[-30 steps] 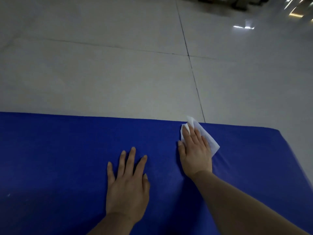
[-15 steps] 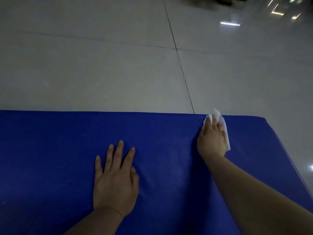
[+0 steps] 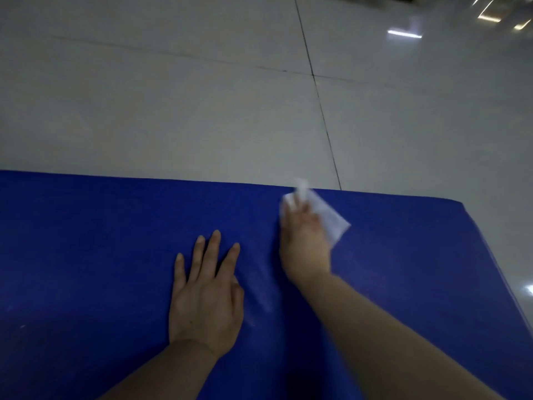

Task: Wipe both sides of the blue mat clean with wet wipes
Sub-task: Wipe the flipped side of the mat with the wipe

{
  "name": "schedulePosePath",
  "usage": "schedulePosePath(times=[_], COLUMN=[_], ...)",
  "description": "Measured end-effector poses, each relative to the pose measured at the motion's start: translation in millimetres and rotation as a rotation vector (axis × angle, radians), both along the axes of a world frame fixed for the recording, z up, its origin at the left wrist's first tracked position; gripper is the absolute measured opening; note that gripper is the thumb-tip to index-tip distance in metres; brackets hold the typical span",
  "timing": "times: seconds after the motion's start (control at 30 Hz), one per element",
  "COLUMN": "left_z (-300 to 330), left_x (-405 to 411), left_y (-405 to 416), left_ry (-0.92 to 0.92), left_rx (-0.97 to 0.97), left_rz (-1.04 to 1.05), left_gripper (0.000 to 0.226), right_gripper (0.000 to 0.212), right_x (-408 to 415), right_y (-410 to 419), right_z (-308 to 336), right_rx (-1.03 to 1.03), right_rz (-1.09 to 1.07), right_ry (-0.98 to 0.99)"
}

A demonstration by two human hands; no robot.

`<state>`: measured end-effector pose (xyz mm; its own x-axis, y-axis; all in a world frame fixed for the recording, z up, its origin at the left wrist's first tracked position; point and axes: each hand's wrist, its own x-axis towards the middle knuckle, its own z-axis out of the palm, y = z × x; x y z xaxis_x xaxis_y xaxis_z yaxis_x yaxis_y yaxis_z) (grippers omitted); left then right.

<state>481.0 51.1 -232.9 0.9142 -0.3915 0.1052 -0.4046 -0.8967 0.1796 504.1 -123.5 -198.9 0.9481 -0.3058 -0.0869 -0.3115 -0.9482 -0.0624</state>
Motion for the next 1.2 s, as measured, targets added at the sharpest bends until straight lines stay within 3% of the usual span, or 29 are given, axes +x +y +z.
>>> schedulePosePath(times=[0.07,0.1,0.2,0.27,0.37,0.5,0.6,0.7,0.77,0.83,0.9,1.0,1.03,1.1,1.17,1.2], left_z=[2.2,2.5,2.0,1.3,1.0,5.2,5.3,4.6,3.7,5.0,6.0,5.1,4.7,5.0,4.6,5.0], left_x=[0.0,-0.1,-0.6,0.5,-0.7,-0.4,-1.5,-0.8,-1.4,-1.2,-0.8,-0.7,-1.3,-1.8,-1.8,-1.9], left_y=[0.7,1.1,1.7,1.7,1.5,0.5,0.4,0.5,0.8,0.2,0.4,0.9,0.8,0.8,1.7,2.3], left_ry=[0.01,0.014,0.034,0.044,0.046,0.045,0.031,0.044,0.062,0.074,0.091,0.099,0.105,0.116,0.135,0.145], left_rx=[-0.025,-0.043,-0.098,-0.102,-0.105,-0.084,-0.104,-0.113,-0.101,-0.106,-0.109,-0.122,-0.131,-0.155,-0.164,-0.164], left_rz=[-0.008,-0.007,-0.006,-0.004,-0.004,0.001,0.005,0.002,0.006,0.009,0.011,0.009,0.012,0.018,0.016,0.016], left_gripper=[0.055,0.054,0.052,0.052,0.052,0.053,0.053,0.053,0.054,0.055,0.055,0.056,0.055,0.051,0.047,0.048], right_gripper=[0.058,0.061,0.052,0.051,0.063,0.056,0.059,0.054,0.054,0.058,0.056,0.057,0.055,0.052,0.054,0.056], right_x=[-13.9,-21.8,-55.4,-72.1,-81.2,-93.3,-114.0,-128.1,-124.5,-116.3,-126.4,-143.8,-149.7,-157.2,-156.2,-148.9], right_y=[11.6,3.6,-56.0,-91.7,-54.3,22.5,-21.9,-74.1,-59.9,-20.5,26.5,34.2,17.9,-28.4,-54.3,-49.1], right_z=[-13.4,-11.5,0.4,7.3,-1.5,-21.9,-18.5,-16.4,-14.5,-6.5,-18.5,-16.7,-9.4,-2.7,3.4,12.4], right_rx=[0.09,0.078,-0.16,-0.074,-0.253,0.138,0.09,0.009,-0.005,-0.007,-0.035,0.021,-0.105,-0.086,-0.08,-0.116], right_rz=[0.223,0.229,-0.032,-0.302,-0.058,0.053,-0.028,-0.299,-0.394,-0.22,0.104,0.109,0.131,-0.157,-0.428,-0.441], right_ry=[-0.077,-0.138,0.106,0.089,0.145,-0.189,-0.213,-0.201,-0.225,-0.126,-0.039,-0.134,-0.026,0.088,0.08,0.15])
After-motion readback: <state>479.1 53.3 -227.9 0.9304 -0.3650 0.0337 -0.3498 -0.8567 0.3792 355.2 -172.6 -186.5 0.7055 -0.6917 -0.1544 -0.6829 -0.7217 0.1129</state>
